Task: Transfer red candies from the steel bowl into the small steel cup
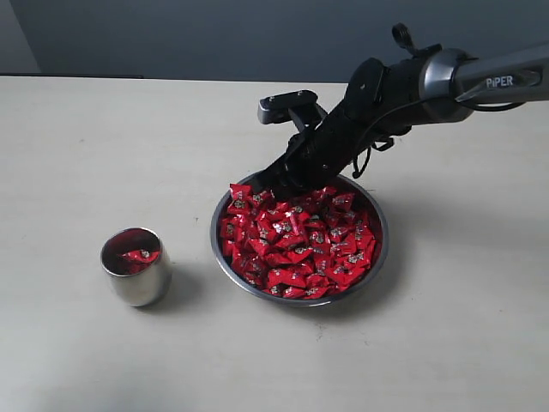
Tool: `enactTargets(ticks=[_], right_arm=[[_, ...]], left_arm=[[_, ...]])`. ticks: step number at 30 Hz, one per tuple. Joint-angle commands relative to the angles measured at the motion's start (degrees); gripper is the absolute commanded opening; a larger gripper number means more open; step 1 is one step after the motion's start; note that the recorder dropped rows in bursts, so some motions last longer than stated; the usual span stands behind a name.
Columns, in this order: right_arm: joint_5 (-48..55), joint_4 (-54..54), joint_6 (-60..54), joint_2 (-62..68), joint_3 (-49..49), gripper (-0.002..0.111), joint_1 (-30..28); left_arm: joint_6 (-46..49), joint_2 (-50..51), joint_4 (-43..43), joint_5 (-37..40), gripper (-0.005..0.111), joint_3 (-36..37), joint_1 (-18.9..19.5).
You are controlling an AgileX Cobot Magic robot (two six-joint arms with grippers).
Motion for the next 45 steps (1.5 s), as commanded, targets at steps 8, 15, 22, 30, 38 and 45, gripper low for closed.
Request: enactTargets(ticks=[8, 15, 22, 30, 38, 45], right_arm=[[-2.0, -0.2, -0.2, -4.1, -0.3, -0.001, -0.2], [-1.9, -0.4, -0.2, -4.1, -0.3, -0.001, -0.2], [-1.8, -0.9, -0.1, -4.1, -0.3, -0.001, -0.2], [-1.3, -0.9, 3.6, -4.1, -0.3, -0.001, -0.2], [-0.6, -0.6, 13.6, -4.1, -0.3, -0.001, -0.2], [-0.7, -1.3, 14.2, -4.1, -0.3, -0.001, -0.2]], left_arm=[[-0.1, -0.3, -0.1, -0.1, 0.0, 0.2, 0.0], [-0.1, -0.3, -0.1, -0.1, 0.0, 0.2, 0.0], [-0.1, -0.3, -0.1, -0.1, 0.0, 0.2, 0.0], [-0.1, -0.3, -0.1, -0.1, 0.0, 0.2, 0.0], [-0.1, -0.3, -0.1, -0.1, 0.0, 0.2, 0.0], [-0.1, -0.3, -0.1, -0.1, 0.0, 0.2, 0.0]])
